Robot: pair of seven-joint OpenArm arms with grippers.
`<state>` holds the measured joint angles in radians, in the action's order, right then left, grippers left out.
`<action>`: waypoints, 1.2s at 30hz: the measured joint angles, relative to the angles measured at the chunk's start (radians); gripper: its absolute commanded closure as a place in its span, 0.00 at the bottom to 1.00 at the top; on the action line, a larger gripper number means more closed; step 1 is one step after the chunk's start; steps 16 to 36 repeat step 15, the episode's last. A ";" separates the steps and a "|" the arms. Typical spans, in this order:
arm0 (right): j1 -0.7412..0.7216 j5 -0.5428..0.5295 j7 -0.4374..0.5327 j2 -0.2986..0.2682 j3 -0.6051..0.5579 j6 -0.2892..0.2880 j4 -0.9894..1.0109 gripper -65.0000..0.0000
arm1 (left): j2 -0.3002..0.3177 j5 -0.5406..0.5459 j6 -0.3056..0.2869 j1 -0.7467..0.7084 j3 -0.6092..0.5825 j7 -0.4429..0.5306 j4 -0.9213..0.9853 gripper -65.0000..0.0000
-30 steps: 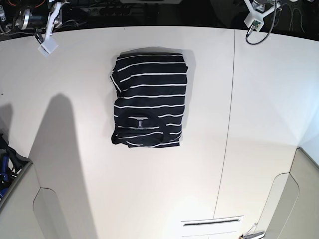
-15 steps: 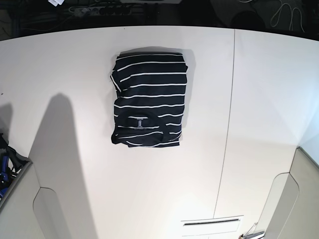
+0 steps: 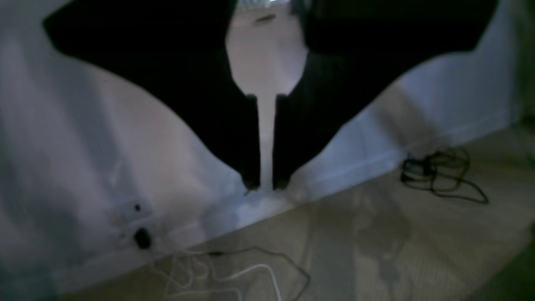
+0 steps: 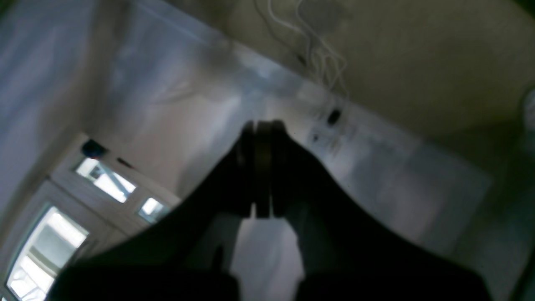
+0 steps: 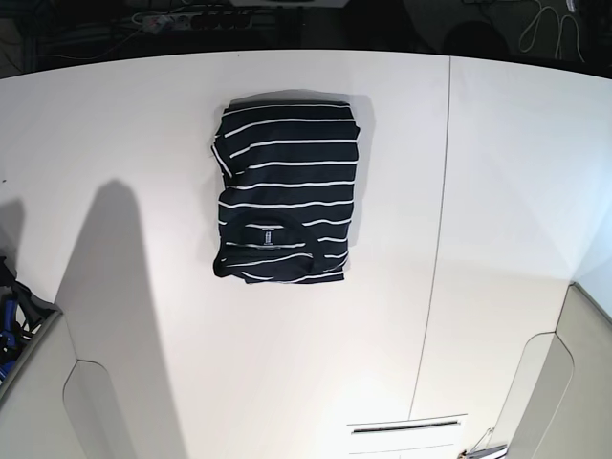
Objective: Fold the T-shirt properly
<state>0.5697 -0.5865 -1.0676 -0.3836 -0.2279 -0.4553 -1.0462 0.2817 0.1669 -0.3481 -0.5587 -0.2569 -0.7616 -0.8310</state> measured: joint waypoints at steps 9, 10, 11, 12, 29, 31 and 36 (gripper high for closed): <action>-0.194 0.148 0.014 0.103 0.000 0.106 0.231 1.00 | -0.090 0.003 0.000 0.169 -0.045 0.018 0.174 0.90; -0.204 0.148 0.017 0.120 0.001 0.106 0.240 1.00 | -0.093 0.003 0.000 0.178 -0.045 0.018 0.178 0.90; -0.213 0.148 0.016 0.137 0.001 0.106 0.248 1.00 | -0.094 0.002 0.000 0.185 -0.045 0.018 0.181 0.90; -0.218 0.150 0.016 0.152 0.000 0.106 0.255 1.00 | -0.093 0.002 0.000 0.191 -0.045 0.018 0.182 0.90; -0.233 0.146 0.016 0.193 -0.002 0.105 0.262 1.00 | -0.095 -0.001 0.001 0.196 -0.045 0.019 0.182 0.90; -0.233 0.146 0.016 0.193 -0.002 0.105 0.262 1.00 | -0.095 -0.001 0.001 0.196 -0.045 0.019 0.182 0.90; -0.233 0.146 0.016 0.193 -0.002 0.105 0.262 1.00 | -0.095 -0.001 0.001 0.196 -0.045 0.019 0.182 0.90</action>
